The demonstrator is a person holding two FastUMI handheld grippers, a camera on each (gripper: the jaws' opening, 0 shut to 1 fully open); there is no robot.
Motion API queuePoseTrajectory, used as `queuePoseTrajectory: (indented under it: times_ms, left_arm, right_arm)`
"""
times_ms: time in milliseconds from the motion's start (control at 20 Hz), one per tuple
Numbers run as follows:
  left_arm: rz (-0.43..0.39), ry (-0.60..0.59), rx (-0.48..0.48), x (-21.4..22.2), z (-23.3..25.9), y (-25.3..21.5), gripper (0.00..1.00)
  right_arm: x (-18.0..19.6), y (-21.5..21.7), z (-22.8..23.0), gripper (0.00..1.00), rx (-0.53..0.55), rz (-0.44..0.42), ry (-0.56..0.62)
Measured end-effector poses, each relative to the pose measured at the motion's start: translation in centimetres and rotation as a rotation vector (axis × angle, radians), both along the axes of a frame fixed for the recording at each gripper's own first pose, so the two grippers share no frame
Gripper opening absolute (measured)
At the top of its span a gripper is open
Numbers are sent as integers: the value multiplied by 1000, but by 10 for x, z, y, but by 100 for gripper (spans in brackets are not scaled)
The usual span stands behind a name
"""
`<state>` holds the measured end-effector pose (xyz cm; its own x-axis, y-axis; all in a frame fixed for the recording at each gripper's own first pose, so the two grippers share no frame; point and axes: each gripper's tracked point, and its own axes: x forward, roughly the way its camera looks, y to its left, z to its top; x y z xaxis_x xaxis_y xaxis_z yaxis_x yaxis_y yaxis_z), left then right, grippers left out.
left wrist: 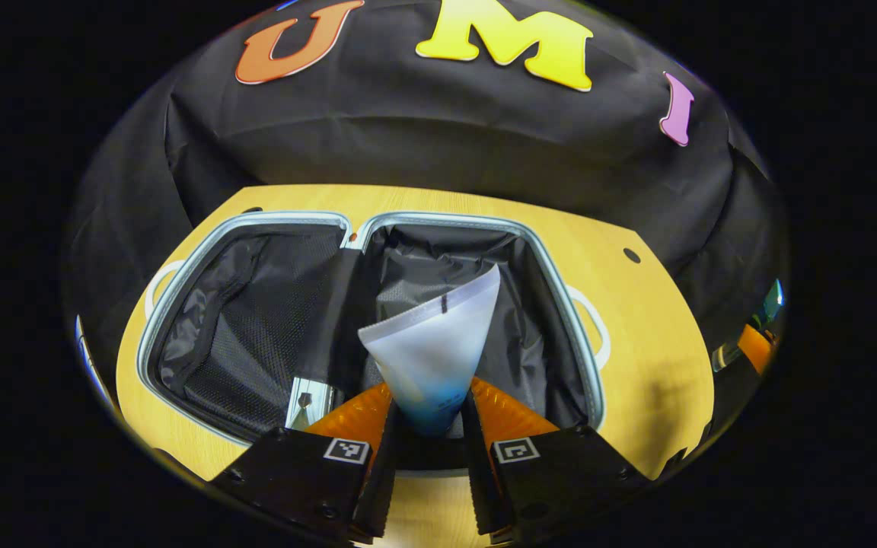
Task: First open the suitcase, pack the skin care products into it, and then close the suitcase.
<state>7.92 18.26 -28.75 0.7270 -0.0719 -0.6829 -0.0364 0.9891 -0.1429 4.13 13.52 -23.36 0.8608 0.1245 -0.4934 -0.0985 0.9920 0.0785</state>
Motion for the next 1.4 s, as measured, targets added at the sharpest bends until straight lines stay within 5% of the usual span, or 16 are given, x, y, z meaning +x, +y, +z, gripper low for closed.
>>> queuePoseTrajectory:
  times_ms: [650, 900, 950, 1050, 1100, 1400]
  left_arm:
    - [-54, 229, 106, 42, -58, 10, 45]
    - [-67, 216, 108, 43, -53, 8, 37]
    - [-59, 199, 105, 44, -48, 10, 53]
    - [-52, 142, 99, 41, -30, 12, 46]
    - [-50, 105, 90, 38, -19, 11, 70]
    - [-30, -190, 36, -20, 49, 41, 89]
  right_arm:
    - [-38, 40, 35, 39, -86, 24, -27]
    - [-38, 60, 34, 39, -94, 60, -8]
    - [-36, 67, 34, 39, -91, 74, -7]
    - [-30, 85, 36, 38, -69, 102, -2]
    - [-26, 95, 37, 38, -59, 118, -1]
    - [26, 192, 6, 38, 28, 221, 100]
